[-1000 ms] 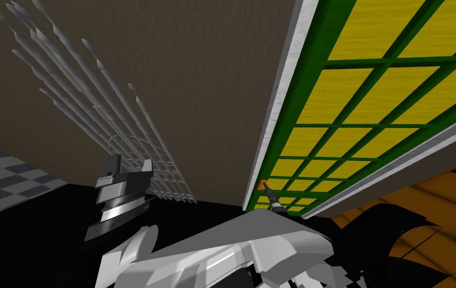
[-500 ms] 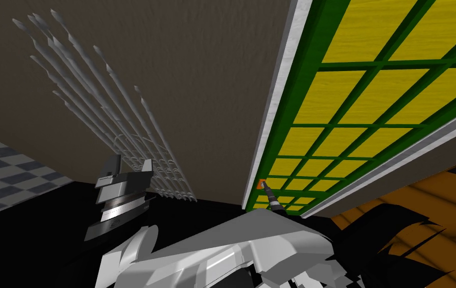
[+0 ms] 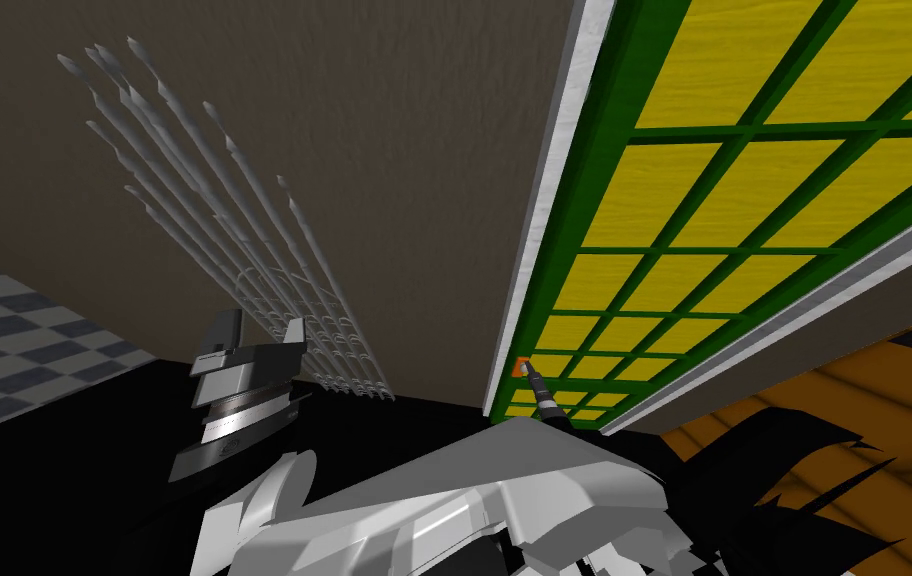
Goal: Pull the door open
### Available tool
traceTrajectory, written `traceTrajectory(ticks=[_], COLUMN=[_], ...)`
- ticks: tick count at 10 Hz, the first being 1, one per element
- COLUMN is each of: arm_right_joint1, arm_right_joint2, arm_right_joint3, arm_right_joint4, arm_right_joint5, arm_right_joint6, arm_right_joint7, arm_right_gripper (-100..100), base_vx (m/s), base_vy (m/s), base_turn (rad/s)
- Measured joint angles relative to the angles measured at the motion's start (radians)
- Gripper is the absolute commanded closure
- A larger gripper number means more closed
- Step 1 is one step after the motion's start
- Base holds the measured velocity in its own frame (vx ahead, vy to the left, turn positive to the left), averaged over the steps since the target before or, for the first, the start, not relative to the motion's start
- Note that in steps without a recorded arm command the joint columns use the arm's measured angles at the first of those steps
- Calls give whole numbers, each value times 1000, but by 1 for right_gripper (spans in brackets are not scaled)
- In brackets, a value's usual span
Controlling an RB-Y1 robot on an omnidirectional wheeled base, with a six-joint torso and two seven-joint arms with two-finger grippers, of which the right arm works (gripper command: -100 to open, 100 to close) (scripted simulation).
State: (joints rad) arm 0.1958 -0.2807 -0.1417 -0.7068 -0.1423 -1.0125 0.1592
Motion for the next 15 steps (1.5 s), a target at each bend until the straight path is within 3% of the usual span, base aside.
traceTrajectory(ticks=[6, 10, 12, 15], arm_right_joint1=[-35, -39, -59, -72], arm_right_joint2=[-5, -4, -9, -10], arm_right_joint3=[28, 45, 53, 69], arm_right_joint4=[24, 13, 45, 55], arm_right_joint5=[-42, -65, -75, -97], arm_right_joint6=[11, 28, 17, 22], arm_right_joint7=[-154, -247, -294, -375], arm_right_gripper=[100, 100, 100, 100], base_vx=[-51, -43, -52, -50], base_vy=[-13, -11, -10, -13], base_turn=[25, 17, 39, 20])
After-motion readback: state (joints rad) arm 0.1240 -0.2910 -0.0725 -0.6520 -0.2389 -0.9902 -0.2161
